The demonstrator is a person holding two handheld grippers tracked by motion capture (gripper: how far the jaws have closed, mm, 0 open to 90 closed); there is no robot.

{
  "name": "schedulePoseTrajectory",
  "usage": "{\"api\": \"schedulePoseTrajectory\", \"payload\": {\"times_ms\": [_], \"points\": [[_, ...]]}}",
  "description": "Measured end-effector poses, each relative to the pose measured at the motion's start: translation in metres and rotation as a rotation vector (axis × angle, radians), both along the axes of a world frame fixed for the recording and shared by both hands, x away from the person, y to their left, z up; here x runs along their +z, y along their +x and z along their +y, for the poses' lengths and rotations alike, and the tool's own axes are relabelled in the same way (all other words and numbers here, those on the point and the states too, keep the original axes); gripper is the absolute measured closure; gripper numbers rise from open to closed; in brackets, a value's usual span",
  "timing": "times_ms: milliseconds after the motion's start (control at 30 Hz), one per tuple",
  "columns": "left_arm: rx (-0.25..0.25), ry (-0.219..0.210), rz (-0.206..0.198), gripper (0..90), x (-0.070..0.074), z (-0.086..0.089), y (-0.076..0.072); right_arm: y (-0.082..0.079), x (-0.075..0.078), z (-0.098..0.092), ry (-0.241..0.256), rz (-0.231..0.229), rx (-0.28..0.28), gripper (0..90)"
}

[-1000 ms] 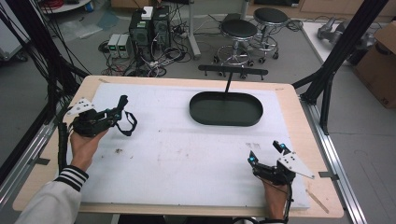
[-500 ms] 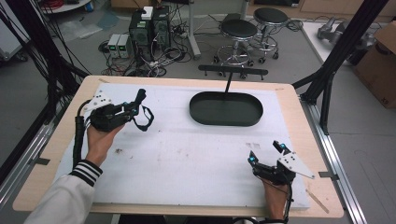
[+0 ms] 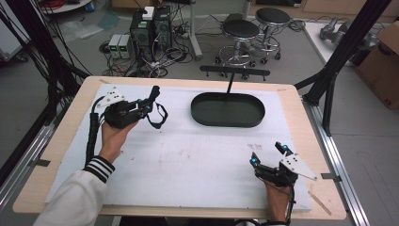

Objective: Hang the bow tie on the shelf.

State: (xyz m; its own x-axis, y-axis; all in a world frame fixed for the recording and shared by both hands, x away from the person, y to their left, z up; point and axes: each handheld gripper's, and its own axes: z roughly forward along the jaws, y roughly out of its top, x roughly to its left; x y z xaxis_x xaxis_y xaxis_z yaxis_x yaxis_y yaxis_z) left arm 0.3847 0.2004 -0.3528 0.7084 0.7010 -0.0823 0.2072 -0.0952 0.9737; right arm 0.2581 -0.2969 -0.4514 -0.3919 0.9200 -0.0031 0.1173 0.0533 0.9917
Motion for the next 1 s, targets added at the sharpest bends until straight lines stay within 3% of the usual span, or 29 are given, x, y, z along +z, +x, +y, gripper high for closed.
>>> {"api": "schedulePoseTrajectory", "payload": {"times_ms": [367,600,1000], "points": [[-0.069,0.018,-0.025,73.5,0.012,-0.042,0.013,0.000,0.000,-0.001,0.007,-0.007,0.000,3.3],[-0.102,-0.019,-0.021,73.6,0.023,-0.065,0.022,-0.001,0.000,-0.001,0.010,-0.009,0.003,3.3],[-0.109,-0.010,-0.025,73.6,0.027,-0.090,0.041,-0.001,0.000,-0.003,0.026,-0.006,0.003,3.3]]}}
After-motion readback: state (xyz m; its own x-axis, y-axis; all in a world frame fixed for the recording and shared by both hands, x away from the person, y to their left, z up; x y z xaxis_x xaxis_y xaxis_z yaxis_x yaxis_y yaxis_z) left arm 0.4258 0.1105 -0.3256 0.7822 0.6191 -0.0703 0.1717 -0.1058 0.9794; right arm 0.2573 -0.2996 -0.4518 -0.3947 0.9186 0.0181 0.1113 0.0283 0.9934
